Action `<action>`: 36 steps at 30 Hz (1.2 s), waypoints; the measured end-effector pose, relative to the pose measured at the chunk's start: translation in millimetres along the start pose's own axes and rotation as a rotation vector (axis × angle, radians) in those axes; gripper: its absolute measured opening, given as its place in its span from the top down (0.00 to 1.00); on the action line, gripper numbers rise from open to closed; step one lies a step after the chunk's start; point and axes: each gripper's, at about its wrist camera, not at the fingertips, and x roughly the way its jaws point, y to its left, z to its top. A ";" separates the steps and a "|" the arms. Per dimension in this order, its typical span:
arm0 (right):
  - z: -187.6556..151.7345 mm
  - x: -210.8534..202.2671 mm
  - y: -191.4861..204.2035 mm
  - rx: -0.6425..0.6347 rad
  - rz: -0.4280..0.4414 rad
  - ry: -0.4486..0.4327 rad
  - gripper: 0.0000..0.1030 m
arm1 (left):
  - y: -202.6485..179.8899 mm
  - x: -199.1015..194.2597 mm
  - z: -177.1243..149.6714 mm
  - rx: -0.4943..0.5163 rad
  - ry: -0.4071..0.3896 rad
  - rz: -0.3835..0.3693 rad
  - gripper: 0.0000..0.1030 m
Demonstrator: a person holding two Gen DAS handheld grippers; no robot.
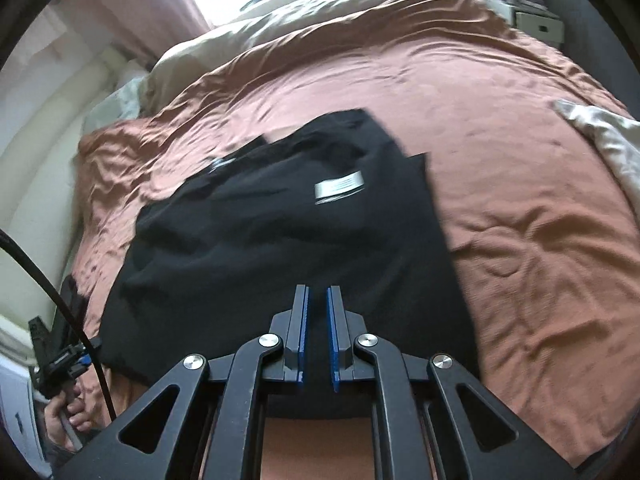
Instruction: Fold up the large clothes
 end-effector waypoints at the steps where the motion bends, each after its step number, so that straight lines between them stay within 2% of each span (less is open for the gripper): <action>1: -1.5 1.9 6.6 -0.013 0.008 0.010 0.94 | 0.6 0.5 -4.1 -0.011 0.008 -0.010 0.35; 11: -23.4 41.0 64.5 -0.149 0.068 0.150 0.94 | -2.2 15.9 -15.4 -0.068 0.045 -0.089 0.34; 18: -32.2 82.5 100.8 -0.239 0.073 0.223 0.94 | -4.5 26.3 -11.3 -0.094 0.019 -0.101 0.34; 21: -30.4 107.5 109.0 -0.270 0.046 0.247 0.94 | -6.9 27.1 -10.3 -0.098 0.005 -0.085 0.38; 23: -24.2 121.4 113.7 -0.280 0.022 0.243 0.94 | -7.0 22.9 -11.2 -0.115 -0.023 -0.079 0.51; 26: -12.7 135.7 116.1 -0.265 0.002 0.225 0.94 | -5.2 19.6 -12.5 -0.138 -0.043 -0.078 0.55; 36: 36.5 186.3 126.8 -0.236 -0.044 0.178 0.94 | -2.0 18.8 -17.8 -0.183 -0.073 -0.063 0.58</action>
